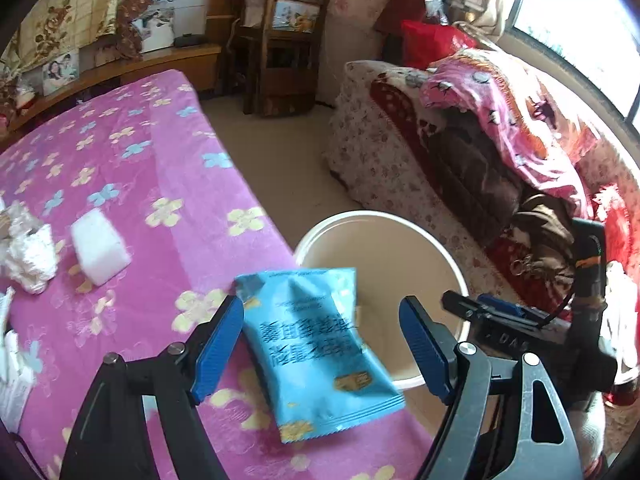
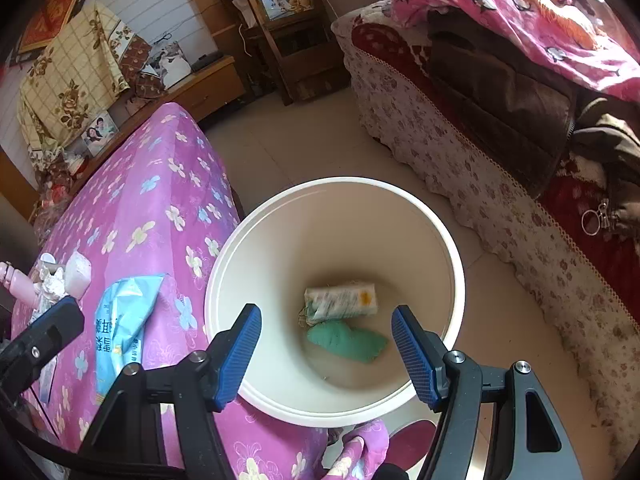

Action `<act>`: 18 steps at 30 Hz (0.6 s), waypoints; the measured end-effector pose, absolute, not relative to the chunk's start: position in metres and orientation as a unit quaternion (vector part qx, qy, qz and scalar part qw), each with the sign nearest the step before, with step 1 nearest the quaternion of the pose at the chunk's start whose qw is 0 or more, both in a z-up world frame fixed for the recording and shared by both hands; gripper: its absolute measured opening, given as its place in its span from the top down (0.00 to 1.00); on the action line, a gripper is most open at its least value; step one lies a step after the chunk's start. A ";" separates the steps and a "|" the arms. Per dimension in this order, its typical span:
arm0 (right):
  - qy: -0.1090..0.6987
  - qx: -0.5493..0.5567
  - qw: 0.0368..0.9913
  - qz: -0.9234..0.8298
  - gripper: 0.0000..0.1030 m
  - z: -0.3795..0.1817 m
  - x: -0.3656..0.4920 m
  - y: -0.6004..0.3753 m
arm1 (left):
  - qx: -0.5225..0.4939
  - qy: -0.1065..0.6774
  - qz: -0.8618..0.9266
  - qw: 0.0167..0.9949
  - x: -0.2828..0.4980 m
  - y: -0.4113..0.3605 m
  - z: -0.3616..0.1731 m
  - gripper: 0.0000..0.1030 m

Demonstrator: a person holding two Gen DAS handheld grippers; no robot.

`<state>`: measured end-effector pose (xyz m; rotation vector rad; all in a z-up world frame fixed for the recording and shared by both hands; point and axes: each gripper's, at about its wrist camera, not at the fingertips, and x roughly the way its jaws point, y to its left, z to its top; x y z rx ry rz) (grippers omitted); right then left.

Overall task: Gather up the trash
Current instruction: 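Open the left gripper to drop the blue snack bag into the bucket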

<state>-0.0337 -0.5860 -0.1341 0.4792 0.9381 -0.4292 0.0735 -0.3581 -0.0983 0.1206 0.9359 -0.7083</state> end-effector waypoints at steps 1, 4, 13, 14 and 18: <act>0.445 0.228 0.842 -0.203 0.31 -0.135 -0.034 -0.586 | 0.060 0.442 -0.325 0.834 0.072 -0.354 -0.099 0.22; 0.443 0.230 0.843 -0.201 0.31 -0.134 -0.034 -0.587 | 0.080 0.439 -0.295 0.845 0.070 -0.340 -0.102 0.22; 0.439 0.239 0.844 -0.194 0.31 -0.133 -0.034 -0.587 | 0.139 0.449 -0.203 0.859 0.081 -0.316 -0.122 0.22; 0.438 0.239 0.845 -0.194 0.31 -0.133 -0.033 -0.587 | 0.145 0.459 -0.204 0.852 0.082 -0.319 -0.126 0.22; 0.428 0.242 0.848 -0.199 0.31 -0.129 -0.036 -0.588 | 0.132 0.477 -0.233 0.837 0.080 -0.336 -0.135 0.22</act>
